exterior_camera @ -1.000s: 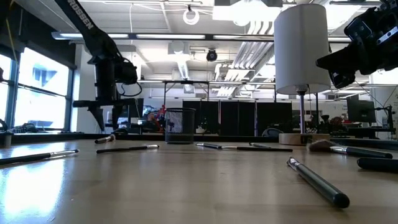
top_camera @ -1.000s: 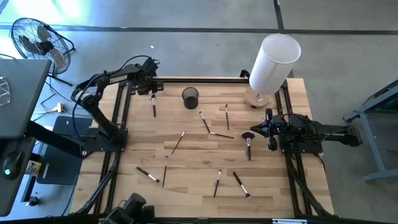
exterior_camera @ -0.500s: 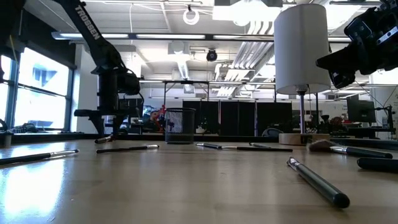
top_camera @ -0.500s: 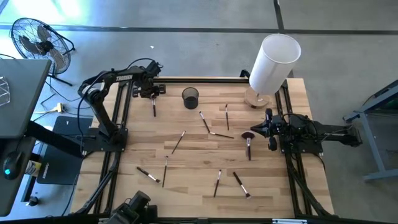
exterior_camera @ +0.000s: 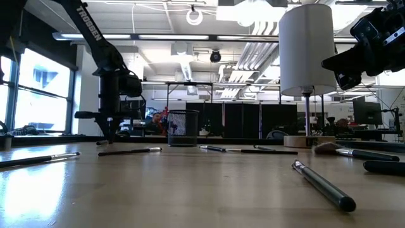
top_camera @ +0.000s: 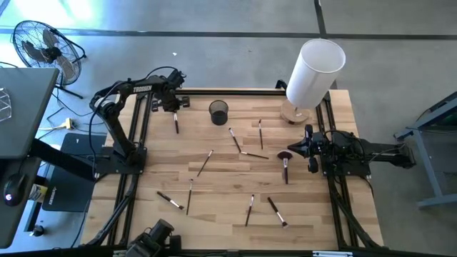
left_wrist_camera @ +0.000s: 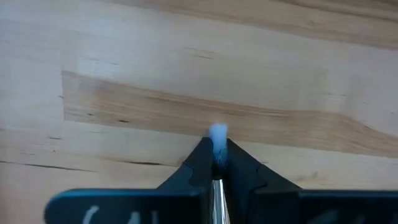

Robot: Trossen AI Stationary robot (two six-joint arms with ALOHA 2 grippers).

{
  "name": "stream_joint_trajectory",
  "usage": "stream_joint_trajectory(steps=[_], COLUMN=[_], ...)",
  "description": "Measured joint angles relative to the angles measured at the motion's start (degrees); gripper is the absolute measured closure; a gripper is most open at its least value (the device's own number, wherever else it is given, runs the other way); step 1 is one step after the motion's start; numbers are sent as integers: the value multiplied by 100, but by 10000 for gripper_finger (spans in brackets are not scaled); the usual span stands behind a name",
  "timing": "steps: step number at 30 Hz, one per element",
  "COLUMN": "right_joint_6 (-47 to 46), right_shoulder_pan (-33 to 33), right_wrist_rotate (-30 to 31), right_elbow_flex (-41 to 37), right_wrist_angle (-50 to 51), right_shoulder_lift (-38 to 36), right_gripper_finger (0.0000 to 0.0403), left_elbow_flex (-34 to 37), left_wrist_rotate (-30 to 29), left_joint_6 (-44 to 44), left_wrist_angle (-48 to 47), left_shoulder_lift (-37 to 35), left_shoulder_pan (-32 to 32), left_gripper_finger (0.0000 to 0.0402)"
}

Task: Put items in baskets/containers
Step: Put the powder brush into the pen holder

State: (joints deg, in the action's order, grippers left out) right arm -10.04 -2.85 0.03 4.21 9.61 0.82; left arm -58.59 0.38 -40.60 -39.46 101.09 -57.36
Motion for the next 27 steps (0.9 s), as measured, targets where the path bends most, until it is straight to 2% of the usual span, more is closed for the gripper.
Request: stream_joint_trajectory(steps=[5, 9, 13, 18, 22, 27], right_joint_6=[1, 2, 1, 2, 2, 2], right_shoulder_pan=[0, -1, -1, -2, -2, 0], right_wrist_rotate=[0, 0, 0, 0, 0, -2], right_elbow_flex=[0, 1, 0, -2, -2, -2], right_wrist_angle=[0, 0, -5, -26, -28, -33], right_shoulder_lift=[1, 1, 1, 2, 2, 0], right_gripper_finger=[398, 398, 398, 398, 398, 398], left_elbow_flex=[15, 39, 33, 26, 24, 13], left_wrist_rotate=[40, 186, -216, -945, -1324, -1104], left_joint_6=[-115, -137, -315, -333, 35, 1152], left_wrist_angle=[-30, 32, 375, 1318, 2126, 2884], left_shoulder_lift=[-111, -616, -1357, -2242, -2780, -2976], left_shoulder_pan=[157, 589, 1147, 1852, 2296, 2744], left_gripper_finger=[394, 394, 397, 397, 397, 398])
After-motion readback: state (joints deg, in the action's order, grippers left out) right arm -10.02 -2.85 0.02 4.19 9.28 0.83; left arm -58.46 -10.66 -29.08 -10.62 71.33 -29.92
